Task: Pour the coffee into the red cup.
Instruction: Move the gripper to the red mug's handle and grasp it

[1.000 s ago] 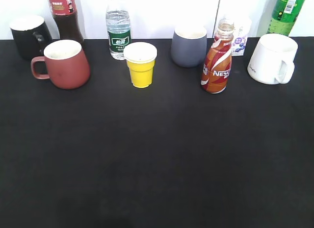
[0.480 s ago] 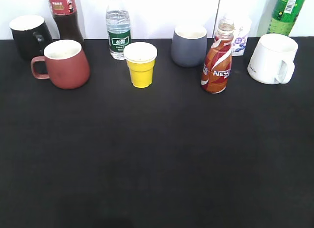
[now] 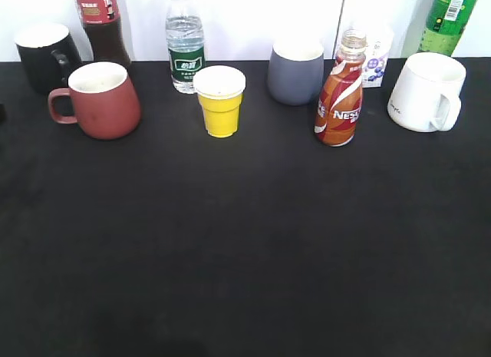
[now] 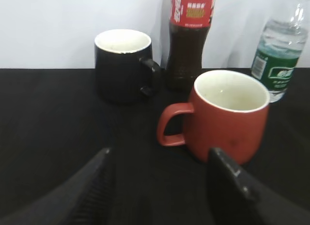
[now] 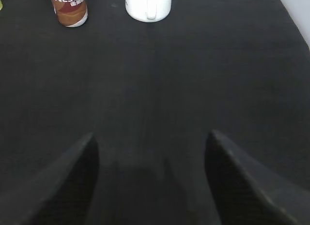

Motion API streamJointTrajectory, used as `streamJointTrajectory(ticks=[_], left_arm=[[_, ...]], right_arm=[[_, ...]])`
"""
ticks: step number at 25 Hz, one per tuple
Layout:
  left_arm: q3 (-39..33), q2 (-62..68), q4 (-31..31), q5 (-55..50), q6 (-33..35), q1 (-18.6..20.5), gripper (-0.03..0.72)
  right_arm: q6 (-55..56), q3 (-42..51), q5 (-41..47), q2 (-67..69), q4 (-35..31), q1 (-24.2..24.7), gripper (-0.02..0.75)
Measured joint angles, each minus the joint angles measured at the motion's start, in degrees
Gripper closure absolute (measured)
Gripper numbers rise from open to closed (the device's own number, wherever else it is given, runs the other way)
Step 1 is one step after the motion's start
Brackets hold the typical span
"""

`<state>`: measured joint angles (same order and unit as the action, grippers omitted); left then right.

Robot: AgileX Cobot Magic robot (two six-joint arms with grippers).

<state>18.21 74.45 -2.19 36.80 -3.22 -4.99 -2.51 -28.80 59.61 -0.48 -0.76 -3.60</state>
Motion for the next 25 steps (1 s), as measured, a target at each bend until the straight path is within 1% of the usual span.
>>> streamJointTrajectory(ticks=[2, 4, 8, 12, 21, 25], left_arm=[[0.0, 5.1, -2.4, 5.2, 0.0, 0.0, 0.247], [0.1, 10.3, -2.7, 10.7, 0.0, 0.0, 0.249], [2.5, 18.2, -2.9, 15.5, 0.0, 0.0, 0.25], [9.2, 25.3, -2.9, 16.0, 0.0, 0.0, 0.252], [19.4, 34.1, -1.8, 15.3, 0.0, 0.1, 0.253], [22.5, 37.7, -1.8, 14.8, 0.0, 1.7, 0.264]], right_arm=[[0.0, 0.0, 0.0, 0.0, 0.0, 0.0, 0.2], [0.0, 0.0, 0.0, 0.0, 0.0, 0.0, 0.2], [0.0, 0.0, 0.0, 0.0, 0.0, 0.0, 0.2], [0.0, 0.0, 0.0, 0.0, 0.0, 0.0, 0.2], [0.0, 0.0, 0.0, 0.0, 0.0, 0.0, 0.2], [0.0, 0.0, 0.0, 0.0, 0.0, 0.0, 0.2]])
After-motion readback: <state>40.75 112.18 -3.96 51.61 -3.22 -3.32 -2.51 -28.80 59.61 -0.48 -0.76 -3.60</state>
